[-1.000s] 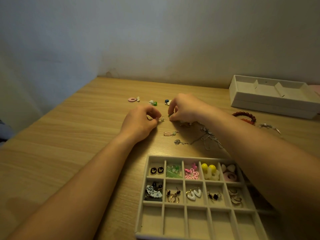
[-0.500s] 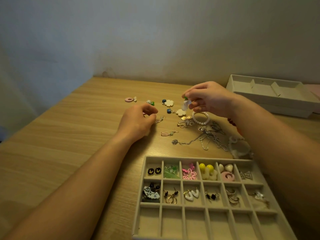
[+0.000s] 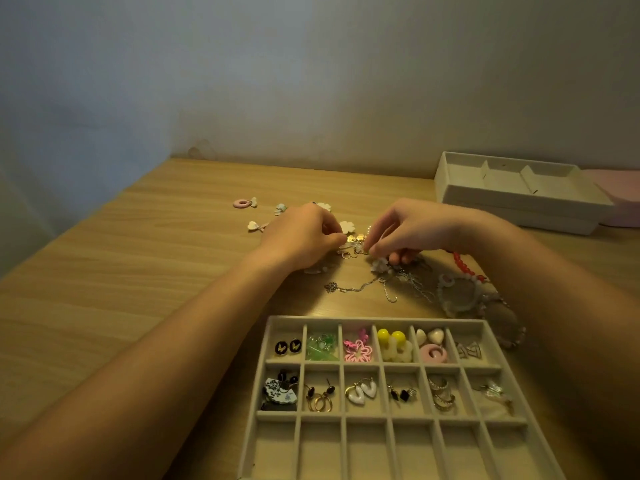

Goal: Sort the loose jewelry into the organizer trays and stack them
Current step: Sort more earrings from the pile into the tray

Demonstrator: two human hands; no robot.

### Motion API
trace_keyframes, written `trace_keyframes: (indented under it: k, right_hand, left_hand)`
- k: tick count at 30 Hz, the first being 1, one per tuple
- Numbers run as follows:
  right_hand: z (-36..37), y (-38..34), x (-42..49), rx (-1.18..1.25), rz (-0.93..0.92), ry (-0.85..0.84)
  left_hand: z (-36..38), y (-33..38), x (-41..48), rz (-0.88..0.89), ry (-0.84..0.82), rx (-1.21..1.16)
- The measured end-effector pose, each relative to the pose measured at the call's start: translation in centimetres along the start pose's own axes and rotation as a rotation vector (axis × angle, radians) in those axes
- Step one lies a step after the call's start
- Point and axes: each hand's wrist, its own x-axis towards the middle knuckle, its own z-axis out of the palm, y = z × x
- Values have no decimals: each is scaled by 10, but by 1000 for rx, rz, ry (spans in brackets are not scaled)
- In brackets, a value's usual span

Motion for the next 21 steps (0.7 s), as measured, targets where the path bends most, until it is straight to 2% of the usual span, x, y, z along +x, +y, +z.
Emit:
trace_keyframes:
  k: [5, 10, 14, 19, 21]
  right_hand:
    - [1, 2, -2, -70, 5, 116]
    - [3, 2, -9, -1, -82, 300]
    - [6, -7, -25, 108, -160, 232]
    - [6, -15, -60, 212, -201, 286]
    - [3, -14, -80, 314, -226, 250]
  left_hand:
    - [-5, 14, 8, 11, -36, 133]
    - [-12, 19, 2, 53, -38, 27]
    - [-33, 35, -11, 129, 6, -125]
    - [-51, 64, -37, 172, 53, -248]
    - [-57, 70, -50, 156, 59, -302]
